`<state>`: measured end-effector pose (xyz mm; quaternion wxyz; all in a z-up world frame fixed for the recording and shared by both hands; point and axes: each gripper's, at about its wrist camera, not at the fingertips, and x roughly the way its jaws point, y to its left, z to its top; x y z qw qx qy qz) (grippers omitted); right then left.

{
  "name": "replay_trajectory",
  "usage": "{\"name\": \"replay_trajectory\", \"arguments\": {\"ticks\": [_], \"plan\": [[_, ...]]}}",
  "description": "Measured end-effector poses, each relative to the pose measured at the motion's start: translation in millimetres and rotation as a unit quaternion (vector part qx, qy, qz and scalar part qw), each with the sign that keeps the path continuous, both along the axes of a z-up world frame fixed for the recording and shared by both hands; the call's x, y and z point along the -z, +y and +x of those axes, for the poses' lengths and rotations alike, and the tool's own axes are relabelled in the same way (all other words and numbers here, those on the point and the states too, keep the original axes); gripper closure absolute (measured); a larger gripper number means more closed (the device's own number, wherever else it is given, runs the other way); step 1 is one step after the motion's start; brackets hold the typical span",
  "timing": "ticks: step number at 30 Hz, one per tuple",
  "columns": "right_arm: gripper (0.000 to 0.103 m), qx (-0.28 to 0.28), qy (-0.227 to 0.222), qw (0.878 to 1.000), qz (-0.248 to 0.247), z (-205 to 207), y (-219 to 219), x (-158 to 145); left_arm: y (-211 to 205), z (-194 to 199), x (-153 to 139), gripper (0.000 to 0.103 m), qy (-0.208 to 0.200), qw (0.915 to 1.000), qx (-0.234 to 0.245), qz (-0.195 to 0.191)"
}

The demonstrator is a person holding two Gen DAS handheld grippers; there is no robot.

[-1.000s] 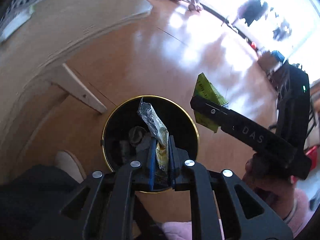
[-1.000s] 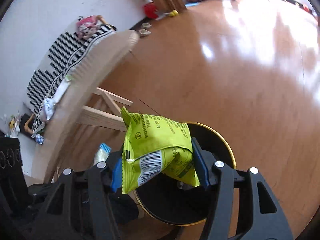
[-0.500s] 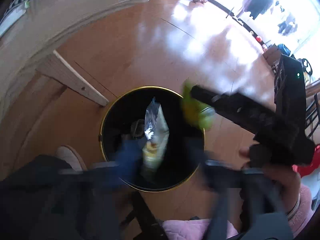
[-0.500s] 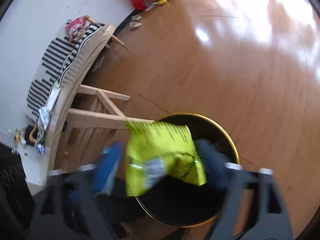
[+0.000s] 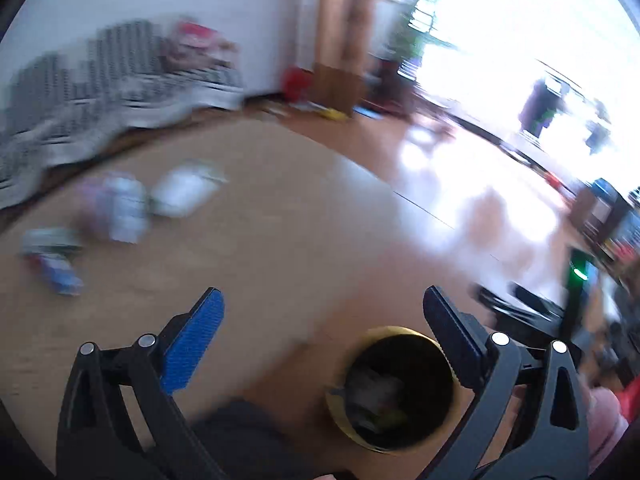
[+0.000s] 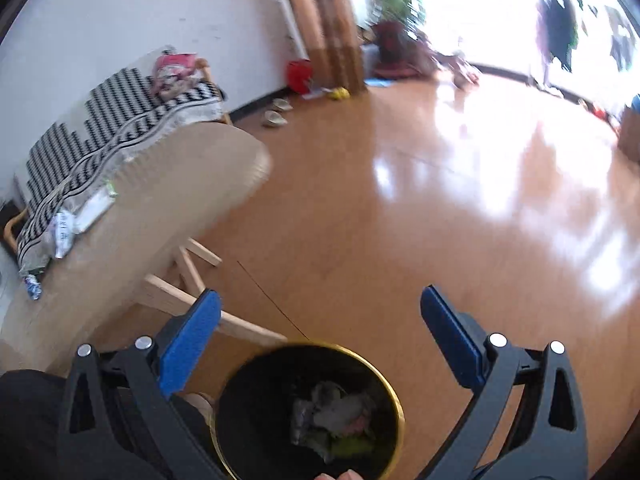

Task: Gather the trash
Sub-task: 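Move both tools back from the bin toward the table, then grasp the white-and-green paper box with the right tool while the left tool grasps the red ribbon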

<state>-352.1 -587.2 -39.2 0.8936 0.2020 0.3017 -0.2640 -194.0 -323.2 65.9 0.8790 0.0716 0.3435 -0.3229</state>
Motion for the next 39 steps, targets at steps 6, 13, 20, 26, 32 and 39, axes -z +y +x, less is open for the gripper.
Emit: {"name": "replay_trajectory", "arguments": {"ticks": [6,13,20,26,32,39], "plan": [[0.006,-0.057,-0.032,0.996,-0.067,78.1,40.3,-55.0,117.2,81.3,17.3,0.006,0.009,0.9791,-0.191,0.068],[0.006,-0.173,-0.087,0.976,-0.098,191.3,125.1,-107.4,230.2,148.2,54.9,0.006,0.054,0.9452,-0.314,0.074],[0.006,-0.222,-0.054,0.968,-0.099,298.2,200.4,-79.4,258.0,224.5,80.8,0.006,0.085,0.9378,-0.331,0.06],[0.006,-0.198,-0.023,0.972,-0.122,346.7,220.9,-55.3,265.1,264.2,103.9,0.006,0.106,0.9335,-0.338,0.052],[0.006,-0.198,-0.049,0.978,-0.045,358.2,232.9,-54.2,255.1,282.1,109.2,0.006,0.071,0.9394,-0.327,0.076],[0.006,-0.222,-0.033,0.971,-0.087,359.4,249.9,-52.5,288.4,282.9,114.6,0.006,0.092,0.9293,-0.351,0.069]]}}
